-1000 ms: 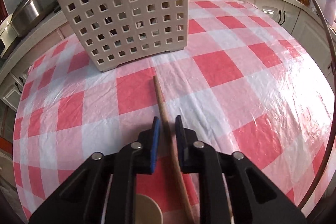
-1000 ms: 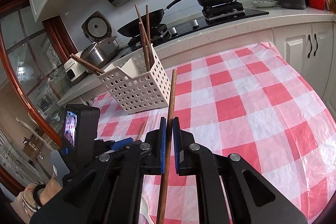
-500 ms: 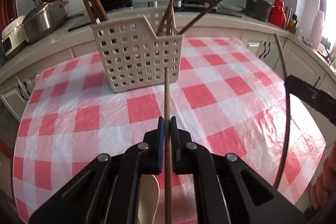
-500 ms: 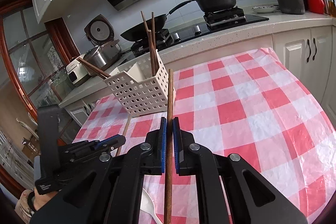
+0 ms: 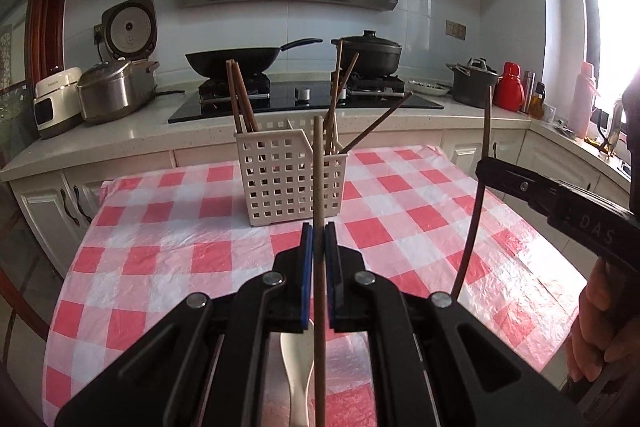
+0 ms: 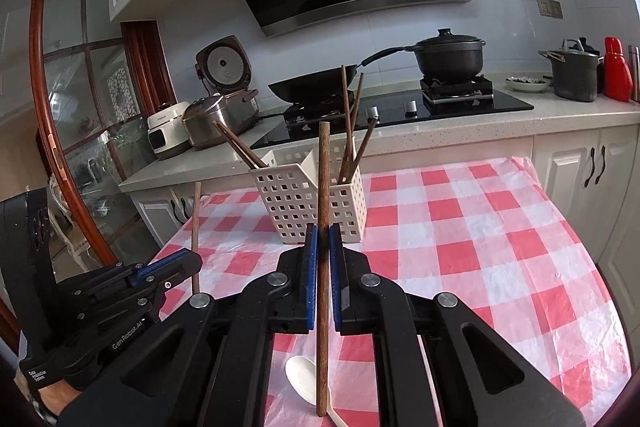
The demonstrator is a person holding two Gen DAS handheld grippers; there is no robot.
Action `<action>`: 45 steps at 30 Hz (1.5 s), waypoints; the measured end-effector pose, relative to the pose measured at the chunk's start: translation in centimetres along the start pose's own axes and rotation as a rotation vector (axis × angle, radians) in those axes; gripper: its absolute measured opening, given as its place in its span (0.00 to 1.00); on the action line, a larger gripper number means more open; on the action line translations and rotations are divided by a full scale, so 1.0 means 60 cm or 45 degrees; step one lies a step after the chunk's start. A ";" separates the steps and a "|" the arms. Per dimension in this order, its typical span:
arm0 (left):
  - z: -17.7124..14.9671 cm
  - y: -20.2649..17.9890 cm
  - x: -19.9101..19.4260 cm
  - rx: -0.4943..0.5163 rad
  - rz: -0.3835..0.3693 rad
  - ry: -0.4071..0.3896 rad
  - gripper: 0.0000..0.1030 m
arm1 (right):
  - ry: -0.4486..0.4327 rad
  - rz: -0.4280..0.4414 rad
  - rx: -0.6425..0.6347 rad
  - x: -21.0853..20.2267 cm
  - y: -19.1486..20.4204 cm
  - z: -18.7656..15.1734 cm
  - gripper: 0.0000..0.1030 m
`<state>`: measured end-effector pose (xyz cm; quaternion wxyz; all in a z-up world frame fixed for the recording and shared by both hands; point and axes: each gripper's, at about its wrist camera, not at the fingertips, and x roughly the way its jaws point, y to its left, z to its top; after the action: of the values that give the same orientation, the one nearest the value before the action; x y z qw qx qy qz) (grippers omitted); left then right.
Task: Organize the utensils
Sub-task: 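Lift the chopstick upright with the left tool while the right tool lifts its own toward the caddy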
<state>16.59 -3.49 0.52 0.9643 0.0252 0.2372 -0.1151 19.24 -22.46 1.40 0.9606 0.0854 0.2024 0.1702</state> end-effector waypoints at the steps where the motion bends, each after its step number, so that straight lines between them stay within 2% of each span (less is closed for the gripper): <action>1: -0.001 0.000 -0.008 0.002 0.004 -0.020 0.06 | 0.000 0.001 -0.021 -0.002 0.009 -0.001 0.07; 10: -0.008 0.008 -0.075 -0.023 -0.004 -0.170 0.05 | -0.017 0.032 -0.150 -0.023 0.067 -0.009 0.07; 27: -0.008 -0.003 -0.136 0.014 0.015 -0.355 0.05 | -0.025 0.059 -0.213 -0.041 0.096 -0.011 0.07; 45: 0.004 -0.008 -0.144 0.034 0.013 -0.397 0.06 | -0.081 0.062 -0.230 -0.056 0.101 0.014 0.07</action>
<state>9.12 -2.17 4.72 0.9896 0.0209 0.0827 -0.1157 14.91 -18.16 4.78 0.9659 0.0086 0.1534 0.2083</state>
